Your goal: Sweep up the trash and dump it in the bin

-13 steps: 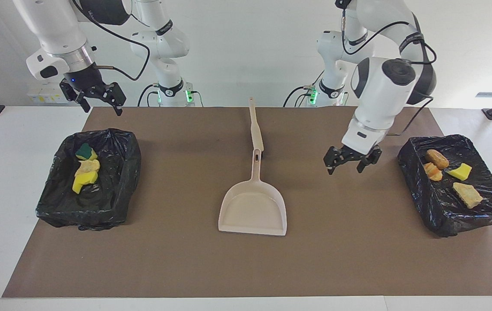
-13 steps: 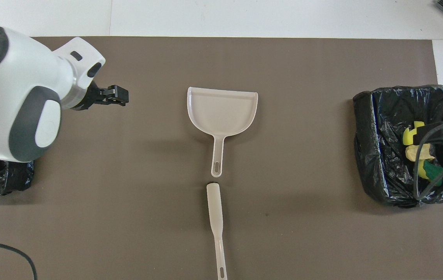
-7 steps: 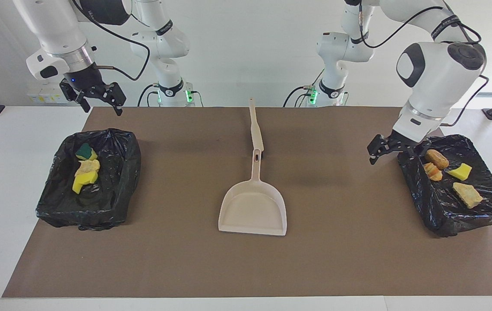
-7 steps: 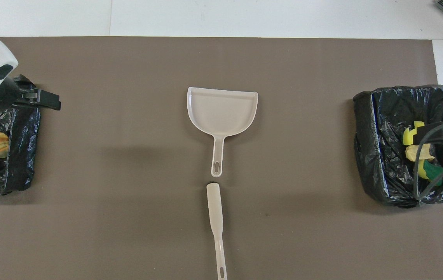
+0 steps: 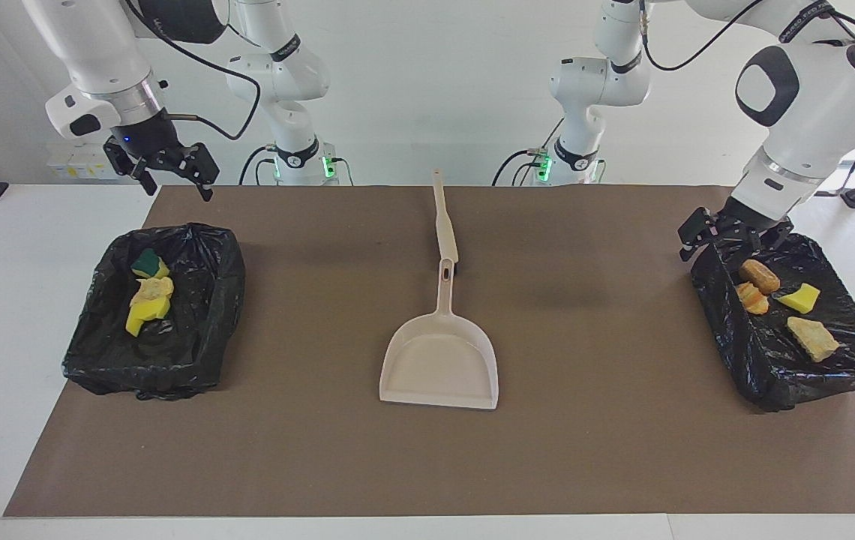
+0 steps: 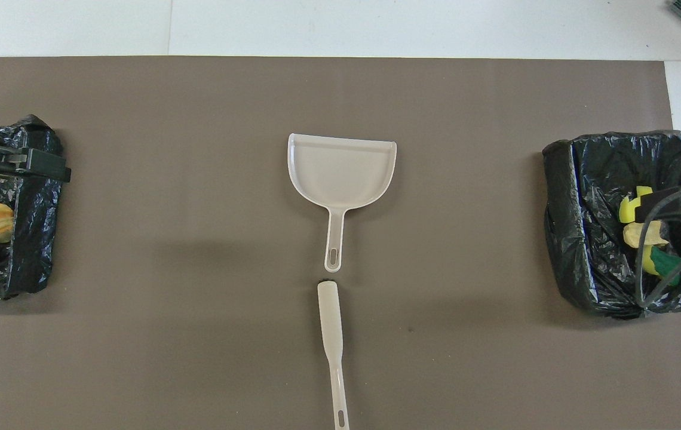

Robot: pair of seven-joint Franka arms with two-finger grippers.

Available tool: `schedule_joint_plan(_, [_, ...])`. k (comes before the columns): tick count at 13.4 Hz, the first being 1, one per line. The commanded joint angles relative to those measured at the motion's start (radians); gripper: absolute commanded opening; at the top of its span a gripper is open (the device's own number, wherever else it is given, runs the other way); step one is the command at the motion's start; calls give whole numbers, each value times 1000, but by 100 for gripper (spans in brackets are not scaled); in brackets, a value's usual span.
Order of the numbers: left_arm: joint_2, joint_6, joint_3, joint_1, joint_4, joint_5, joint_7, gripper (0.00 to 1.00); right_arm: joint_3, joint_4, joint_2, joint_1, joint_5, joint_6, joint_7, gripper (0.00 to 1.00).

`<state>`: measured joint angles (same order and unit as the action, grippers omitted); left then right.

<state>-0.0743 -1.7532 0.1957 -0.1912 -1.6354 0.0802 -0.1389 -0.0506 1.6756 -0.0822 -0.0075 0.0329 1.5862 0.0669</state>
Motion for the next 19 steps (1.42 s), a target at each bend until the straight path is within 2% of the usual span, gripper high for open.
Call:
schedule_joint_plan(1, [25,43,-75,68,18,-39,16,100,6,12,-7,-9,-2,8,-26,100])
schedule_joint_plan(2, [33,60,-146,123,28,-40,30,100,6,12,-8,-9,-2,8,-26,100])
schedule_joint_plan(4, [62,78,-185,147,29,-65,42,100,6,12,-8,-9,-2,8,-26,100])
schedule_joint_plan(8, [122,100,-191,128,-46,-97,9,100,6,12,-7,-9,-2,8,-26,100])
schedule_joint_plan(19, [122,112,-191,125,-41,-74,30,100,6,12,-7,-9,-2,8,-27,100])
